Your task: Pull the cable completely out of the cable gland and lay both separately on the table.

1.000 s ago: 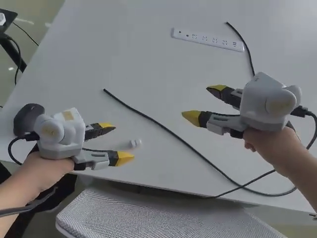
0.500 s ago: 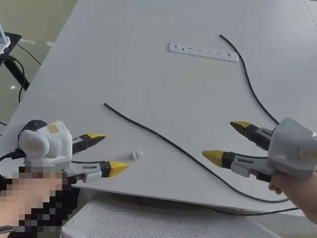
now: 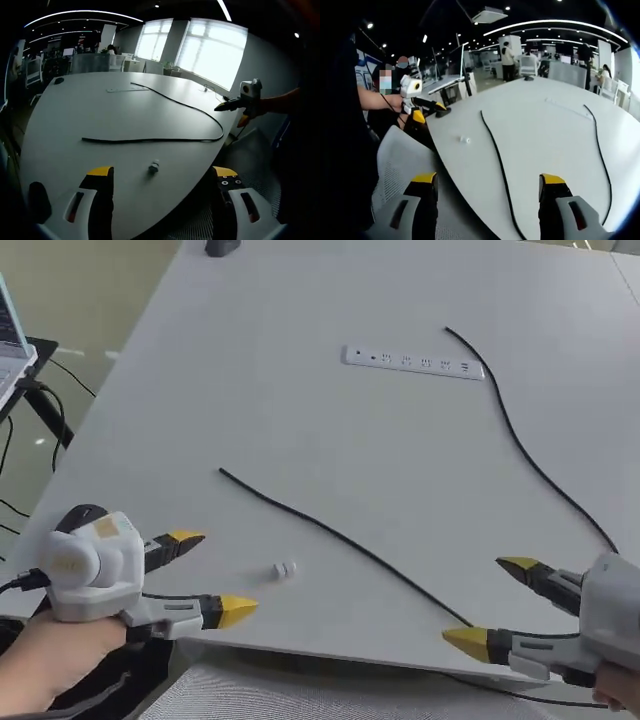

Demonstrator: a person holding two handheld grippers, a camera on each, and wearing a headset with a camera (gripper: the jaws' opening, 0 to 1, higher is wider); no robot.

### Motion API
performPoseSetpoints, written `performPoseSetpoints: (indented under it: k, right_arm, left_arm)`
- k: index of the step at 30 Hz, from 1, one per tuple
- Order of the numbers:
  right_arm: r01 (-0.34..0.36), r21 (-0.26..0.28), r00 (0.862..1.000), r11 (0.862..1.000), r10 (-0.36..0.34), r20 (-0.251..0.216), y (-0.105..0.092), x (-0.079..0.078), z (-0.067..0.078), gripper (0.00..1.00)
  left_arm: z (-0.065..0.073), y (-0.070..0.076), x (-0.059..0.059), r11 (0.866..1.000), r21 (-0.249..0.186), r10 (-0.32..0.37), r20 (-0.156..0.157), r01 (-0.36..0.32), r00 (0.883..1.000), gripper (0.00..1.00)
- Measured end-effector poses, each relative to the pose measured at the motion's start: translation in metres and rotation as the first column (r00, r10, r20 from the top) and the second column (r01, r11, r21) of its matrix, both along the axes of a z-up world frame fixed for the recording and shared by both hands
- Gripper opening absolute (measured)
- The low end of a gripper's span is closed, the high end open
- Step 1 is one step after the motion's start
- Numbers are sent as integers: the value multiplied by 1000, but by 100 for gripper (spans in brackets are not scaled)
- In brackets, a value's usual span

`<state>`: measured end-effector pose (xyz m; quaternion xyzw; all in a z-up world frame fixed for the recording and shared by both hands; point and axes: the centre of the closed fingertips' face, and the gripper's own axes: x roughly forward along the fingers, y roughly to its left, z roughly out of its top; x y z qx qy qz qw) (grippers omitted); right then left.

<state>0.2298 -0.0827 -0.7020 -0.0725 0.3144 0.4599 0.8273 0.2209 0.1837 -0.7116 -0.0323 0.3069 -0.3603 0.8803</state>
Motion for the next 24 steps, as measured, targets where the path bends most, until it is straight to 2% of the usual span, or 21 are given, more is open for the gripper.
performPoseSetpoints:
  k: [4,9,16,19,21,24]
  right_arm:
    - [-15,-4,1000,1000,15,-5,3,-3,-5,86]
    - [-9,2,1000,1000,9,-19,5,-3,-9,91]
    - [-46,-20,999,999,46,-26,6,-7,-16,99]
    - [-48,-26,999,999,47,-28,3,-7,-17,99]
    - [-40,-17,999,999,39,-29,1,-6,-16,99]
    - [-38,-28,999,999,37,-35,0,-7,-19,99]
  left_arm:
    - [-7,-1,-5,1000,1,-14,-25,14,1000,83]
    - [-9,0,-8,999,27,-35,-24,36,999,88]
    - [-6,1,-5,999,26,-38,-19,39,999,91]
    - [-8,1,-6,999,27,-37,-29,38,999,93]
    - [-7,0,-6,999,30,-40,-21,40,999,95]
    - [-8,1,-8,999,30,-38,-28,39,999,96]
